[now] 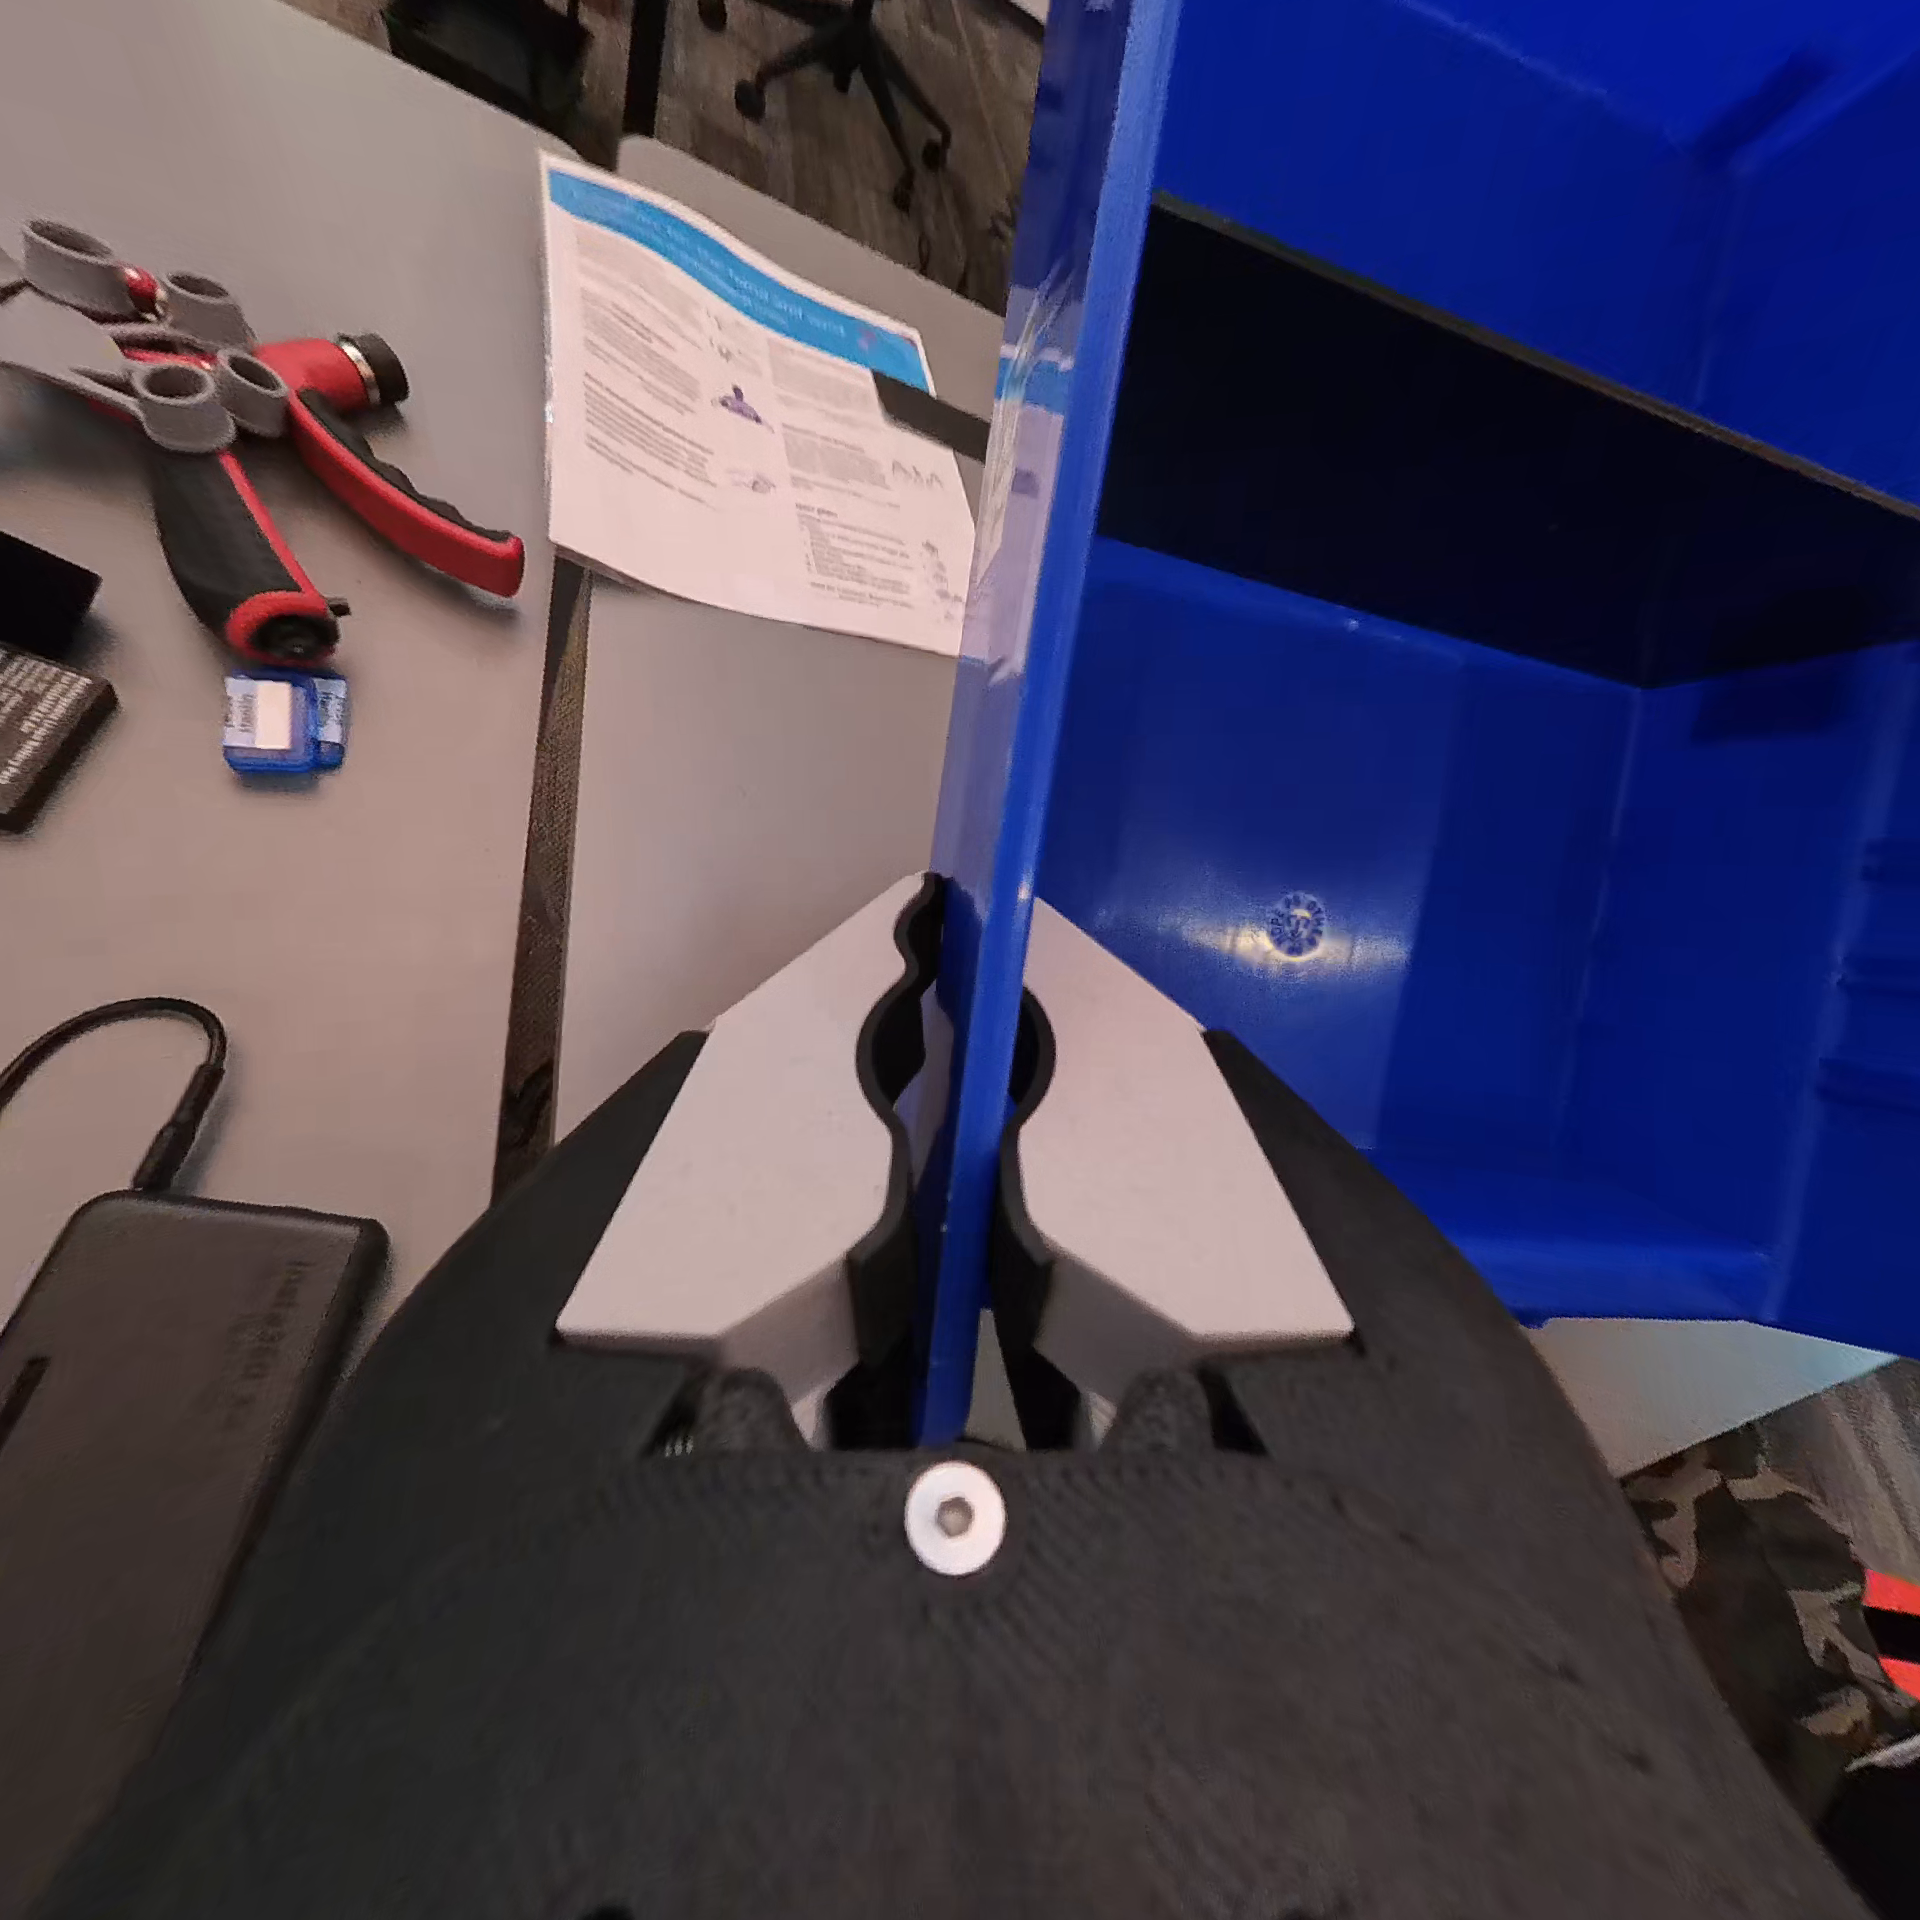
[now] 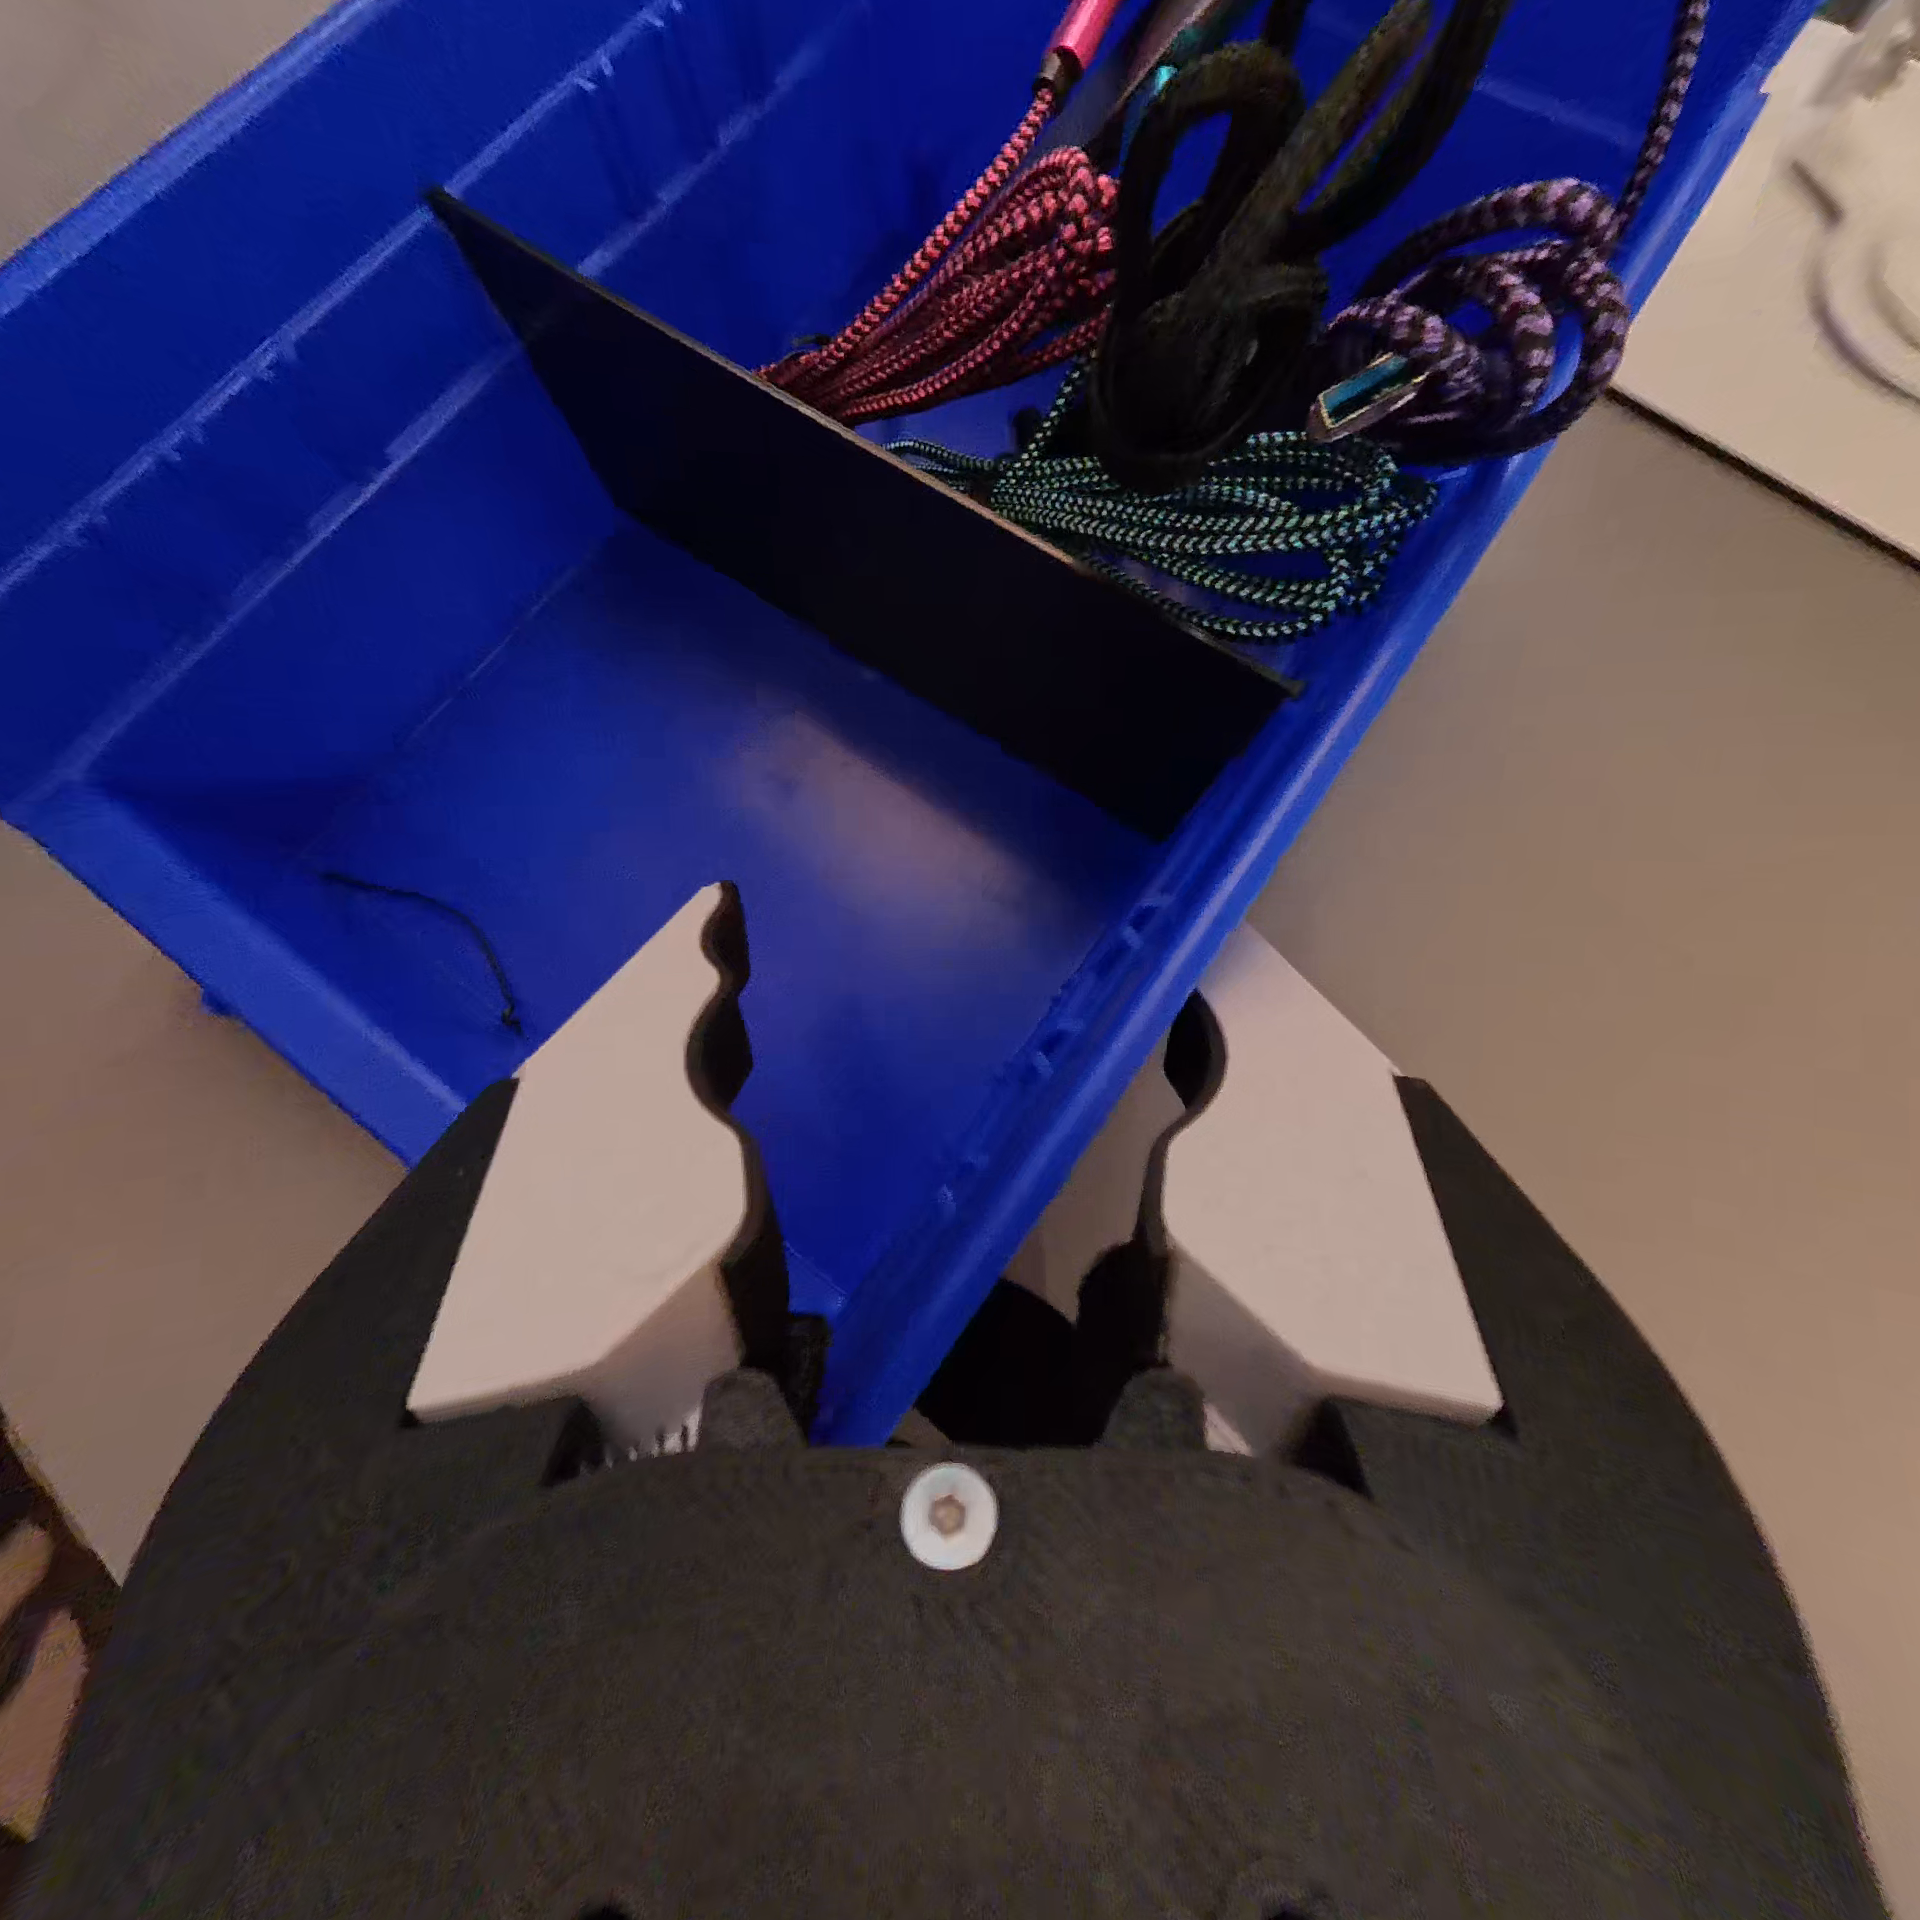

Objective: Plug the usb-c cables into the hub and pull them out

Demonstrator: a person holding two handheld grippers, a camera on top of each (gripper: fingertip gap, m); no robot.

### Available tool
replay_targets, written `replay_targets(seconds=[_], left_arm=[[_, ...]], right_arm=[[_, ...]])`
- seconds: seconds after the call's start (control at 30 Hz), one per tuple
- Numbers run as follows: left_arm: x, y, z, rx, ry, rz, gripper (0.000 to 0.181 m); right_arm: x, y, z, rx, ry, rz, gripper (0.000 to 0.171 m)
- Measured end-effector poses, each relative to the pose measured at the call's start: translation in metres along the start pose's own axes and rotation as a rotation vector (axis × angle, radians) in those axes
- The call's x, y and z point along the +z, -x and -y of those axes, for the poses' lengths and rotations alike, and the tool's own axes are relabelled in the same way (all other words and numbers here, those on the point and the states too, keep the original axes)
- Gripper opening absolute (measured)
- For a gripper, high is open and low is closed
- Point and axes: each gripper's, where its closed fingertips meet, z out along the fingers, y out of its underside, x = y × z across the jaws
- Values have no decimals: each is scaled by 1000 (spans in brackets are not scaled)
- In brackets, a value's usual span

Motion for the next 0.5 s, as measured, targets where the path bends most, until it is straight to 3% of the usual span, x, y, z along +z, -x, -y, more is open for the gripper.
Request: replay_targets(seconds=[0.23,0.5], left_arm=[[-23,3,16,-22,-82,-12,2],[-40,-18,35,31,-112,-15,3]], right_arm=[[46,68,37,-34,-26,38,79],[77,176,63,-17,-112,149,117]])
